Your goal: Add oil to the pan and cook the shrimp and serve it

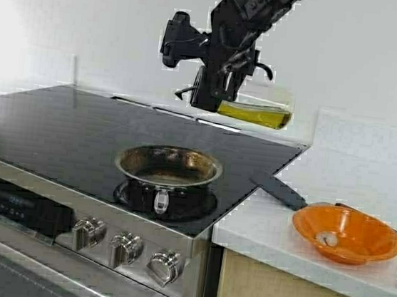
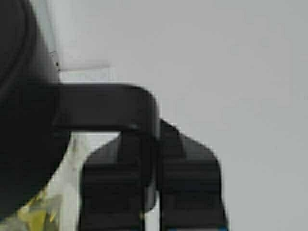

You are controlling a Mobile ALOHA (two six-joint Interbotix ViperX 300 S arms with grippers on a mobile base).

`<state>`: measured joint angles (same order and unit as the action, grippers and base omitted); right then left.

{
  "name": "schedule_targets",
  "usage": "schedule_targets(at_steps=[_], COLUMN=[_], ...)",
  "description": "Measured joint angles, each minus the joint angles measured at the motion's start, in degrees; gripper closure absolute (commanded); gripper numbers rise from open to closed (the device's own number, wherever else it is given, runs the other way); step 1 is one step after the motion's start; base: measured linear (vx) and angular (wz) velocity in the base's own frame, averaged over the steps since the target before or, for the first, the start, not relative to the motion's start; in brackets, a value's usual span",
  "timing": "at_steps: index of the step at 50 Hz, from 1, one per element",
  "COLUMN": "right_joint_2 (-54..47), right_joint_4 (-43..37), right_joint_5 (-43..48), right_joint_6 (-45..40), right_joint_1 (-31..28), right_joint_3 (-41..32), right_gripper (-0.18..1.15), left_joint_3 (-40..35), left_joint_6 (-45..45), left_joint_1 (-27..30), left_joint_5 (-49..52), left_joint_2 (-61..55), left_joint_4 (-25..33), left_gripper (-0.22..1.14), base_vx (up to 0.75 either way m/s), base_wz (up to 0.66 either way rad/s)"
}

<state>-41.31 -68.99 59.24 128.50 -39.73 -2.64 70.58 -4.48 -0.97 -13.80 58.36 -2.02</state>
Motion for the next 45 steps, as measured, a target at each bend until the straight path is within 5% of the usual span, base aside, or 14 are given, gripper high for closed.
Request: schedule_targets(at_steps=[45], right_joint_2=[-4.2], right_joint_4=[10.8], right_joint_5=[0.0], right_joint_6=[8.4], right_joint_1=[-1.5], right_joint_3=[-2.9], right_gripper=[0.9], left_joint_3=[0.0], left_joint_6=[0.1], left_joint_1=[0.0], left_joint_5=[0.1], left_joint_2=[0.0], left_joint_4=[0.0], left_gripper=[0.89], base_vx=[0.0], base_wz=[0.0])
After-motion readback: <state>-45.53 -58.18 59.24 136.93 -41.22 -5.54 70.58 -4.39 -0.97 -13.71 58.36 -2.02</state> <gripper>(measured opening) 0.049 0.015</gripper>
